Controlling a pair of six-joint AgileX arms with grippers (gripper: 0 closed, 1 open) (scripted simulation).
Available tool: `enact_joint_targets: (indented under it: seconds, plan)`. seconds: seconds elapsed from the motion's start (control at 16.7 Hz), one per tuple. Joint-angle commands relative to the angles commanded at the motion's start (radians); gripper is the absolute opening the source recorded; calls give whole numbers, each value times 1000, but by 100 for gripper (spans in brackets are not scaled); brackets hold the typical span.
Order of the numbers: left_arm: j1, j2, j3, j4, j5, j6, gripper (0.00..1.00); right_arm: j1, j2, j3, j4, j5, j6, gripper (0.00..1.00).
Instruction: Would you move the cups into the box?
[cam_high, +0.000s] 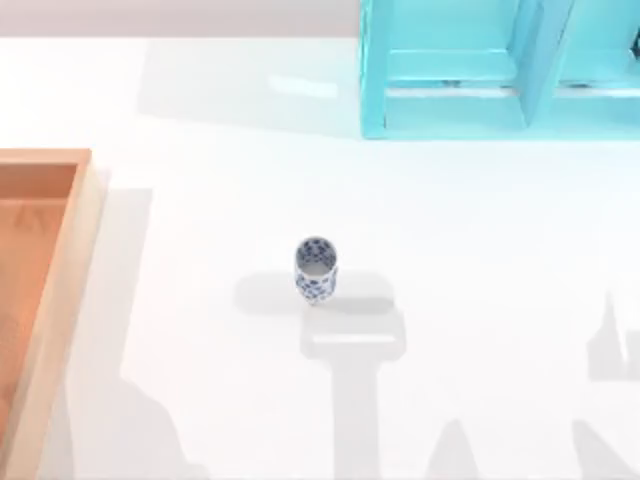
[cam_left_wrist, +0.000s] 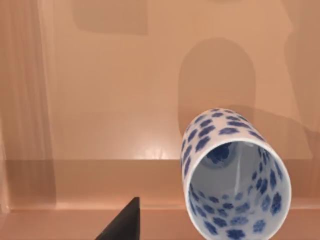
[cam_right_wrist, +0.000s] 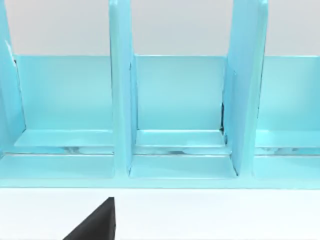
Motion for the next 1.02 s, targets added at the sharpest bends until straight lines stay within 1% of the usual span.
enact_joint_targets:
  seconds: [0.54,0.66,1.02]
  plan:
    - [-3,-1,16,-16,0,2,100,0,0,0,0,0,0,100]
    - [-6,5,73,-72,1,6,100,0,0,0,0,0,0,100]
    - [-6,11,328,-322,-1,-3,100,0,0,0,0,0,0,100]
